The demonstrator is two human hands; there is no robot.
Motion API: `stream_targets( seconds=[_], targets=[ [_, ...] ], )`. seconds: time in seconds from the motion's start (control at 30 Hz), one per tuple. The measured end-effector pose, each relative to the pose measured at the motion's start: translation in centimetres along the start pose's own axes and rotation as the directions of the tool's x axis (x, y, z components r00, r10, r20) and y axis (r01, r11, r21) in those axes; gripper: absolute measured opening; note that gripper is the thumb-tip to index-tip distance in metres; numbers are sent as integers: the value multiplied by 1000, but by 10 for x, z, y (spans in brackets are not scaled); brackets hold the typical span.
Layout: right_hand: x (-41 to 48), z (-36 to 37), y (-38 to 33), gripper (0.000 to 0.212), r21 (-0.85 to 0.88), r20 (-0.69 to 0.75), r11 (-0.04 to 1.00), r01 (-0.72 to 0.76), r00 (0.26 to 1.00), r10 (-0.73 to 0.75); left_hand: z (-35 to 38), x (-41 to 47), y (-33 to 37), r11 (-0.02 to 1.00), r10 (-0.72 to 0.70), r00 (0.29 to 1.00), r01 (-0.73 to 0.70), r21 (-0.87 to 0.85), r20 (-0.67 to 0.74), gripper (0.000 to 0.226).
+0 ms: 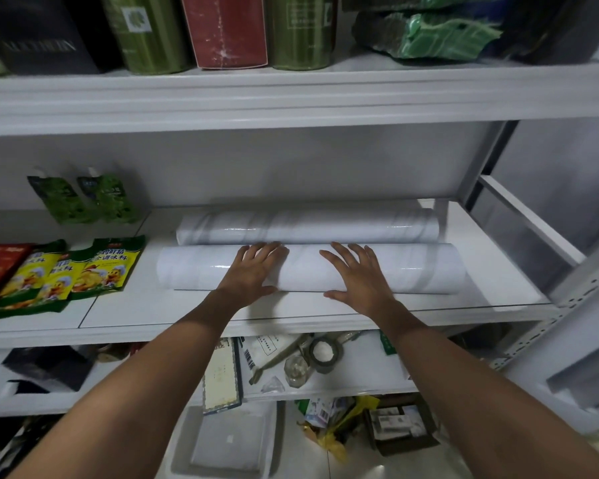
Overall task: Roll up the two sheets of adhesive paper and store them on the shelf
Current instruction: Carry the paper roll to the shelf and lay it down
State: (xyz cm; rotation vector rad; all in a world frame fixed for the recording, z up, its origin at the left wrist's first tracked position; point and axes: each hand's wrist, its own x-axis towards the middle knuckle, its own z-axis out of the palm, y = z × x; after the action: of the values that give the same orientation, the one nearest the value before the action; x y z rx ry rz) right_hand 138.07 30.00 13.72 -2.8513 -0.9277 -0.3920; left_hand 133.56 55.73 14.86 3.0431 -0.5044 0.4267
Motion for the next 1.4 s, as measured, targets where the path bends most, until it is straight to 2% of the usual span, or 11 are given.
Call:
stream_targets(
  seconds=[0.2, 0.33, 0.53, 0.8, 0.97, 1.07, 1.2, 1.4],
  targets=[
    [-3, -2, -4, 84, -16, -30, 1000, -1, 1000, 1, -5, -2, 4, 1000, 6, 1000, -6, 29, -21, 90],
    [-6, -2, -5, 85, -34, -33, 999, 13, 999, -14, -5, -3, 5, 998, -1, 1000, 1, 63, 14, 94],
    [-6, -5, -6, 81, -60, 9, 998, -20, 1000, 21, -5, -2, 11, 996, -37, 996, 30, 85, 83, 84],
    [4, 1, -12, 78, -118, -5, 990, -75, 997, 75, 4, 7, 17, 963, -91, 995, 100, 250, -49, 91],
    [9, 8, -9, 86, -131, -66, 987, -92, 994, 84, 9, 15, 19, 937, -149, 987, 160, 310, -59, 87],
    [10, 12, -4, 91, -116, -102, 991, -65, 993, 53, 9, 17, 18, 944, -153, 987, 159, 289, -40, 93],
    [9, 11, -5, 87, -88, -137, 995, -55, 990, 43, 6, 13, 13, 973, -116, 993, 118, 200, -20, 104],
    [3, 5, -16, 83, -77, -110, 995, -70, 992, 61, -1, 4, 16, 990, -84, 996, 80, 114, 27, 103]
  ],
)
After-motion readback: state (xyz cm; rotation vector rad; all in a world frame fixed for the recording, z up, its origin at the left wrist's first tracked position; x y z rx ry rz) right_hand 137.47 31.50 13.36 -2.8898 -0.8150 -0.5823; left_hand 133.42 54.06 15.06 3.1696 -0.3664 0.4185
